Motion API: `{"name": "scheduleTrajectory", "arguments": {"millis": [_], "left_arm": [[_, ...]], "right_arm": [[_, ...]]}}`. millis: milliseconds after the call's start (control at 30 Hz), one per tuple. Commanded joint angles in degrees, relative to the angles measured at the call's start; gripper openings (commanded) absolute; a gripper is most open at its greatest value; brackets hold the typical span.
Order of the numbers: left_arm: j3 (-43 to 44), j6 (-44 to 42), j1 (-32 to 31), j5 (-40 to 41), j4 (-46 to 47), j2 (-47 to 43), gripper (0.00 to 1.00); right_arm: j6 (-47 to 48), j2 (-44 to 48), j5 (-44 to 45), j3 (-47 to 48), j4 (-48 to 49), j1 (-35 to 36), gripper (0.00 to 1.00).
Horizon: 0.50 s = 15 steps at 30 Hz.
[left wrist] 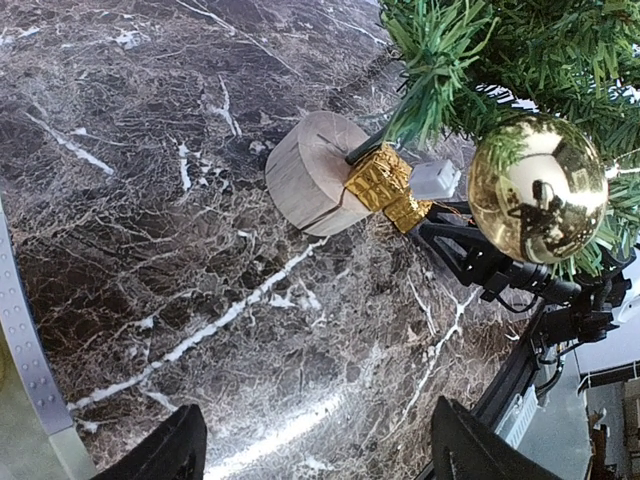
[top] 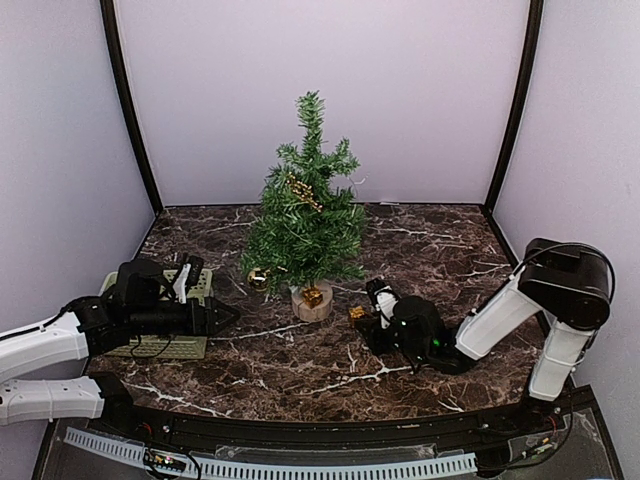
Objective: Decorate the small christmas tree
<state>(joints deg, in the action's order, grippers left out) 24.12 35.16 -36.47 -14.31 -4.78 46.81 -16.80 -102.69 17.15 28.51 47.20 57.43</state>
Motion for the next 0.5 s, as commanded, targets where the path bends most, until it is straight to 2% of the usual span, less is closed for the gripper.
{"name": "scheduleTrajectory", "arguments": {"millis": [0, 67, 133, 200, 300, 467], "left_arm": [[1.43, -0.68, 0.52, 0.11, -1.00, 0.32, 0.80], [1.24, -0.58, 0.54, -0.04, -0.70, 0.61, 0.80], [1.09, -0.47, 0.52, -0.41, -0.33, 0.88, 0.80], [1.10, -0.51, 0.57, -0.53, -0.25, 1.13, 0.80], [0.98, -0.53, 0.65, -0.54, -0.26, 1.06, 0.80], [0.84, -0.76, 0.86, -0.74, -0.14, 1.24, 0.80]], "right_arm": [[-0.37, 3.39, -0.84, -0.81, 2.54, -1.12, 0.35], [-0.13, 2.94, -1.09, -0.05, 1.45, -1.59, 0.39], [0.11, 1.57, -1.83, 0.62, 0.87, -1.62, 0.52], [-0.63, 0.68, -2.55, 0.77, 1.10, -1.47, 0.57], [-1.07, -0.54, -0.90, 1.19, 1.15, -0.84, 0.61], [0.00, -2.55, 1.51, 3.64, -0.59, 0.09, 0.61]]}}
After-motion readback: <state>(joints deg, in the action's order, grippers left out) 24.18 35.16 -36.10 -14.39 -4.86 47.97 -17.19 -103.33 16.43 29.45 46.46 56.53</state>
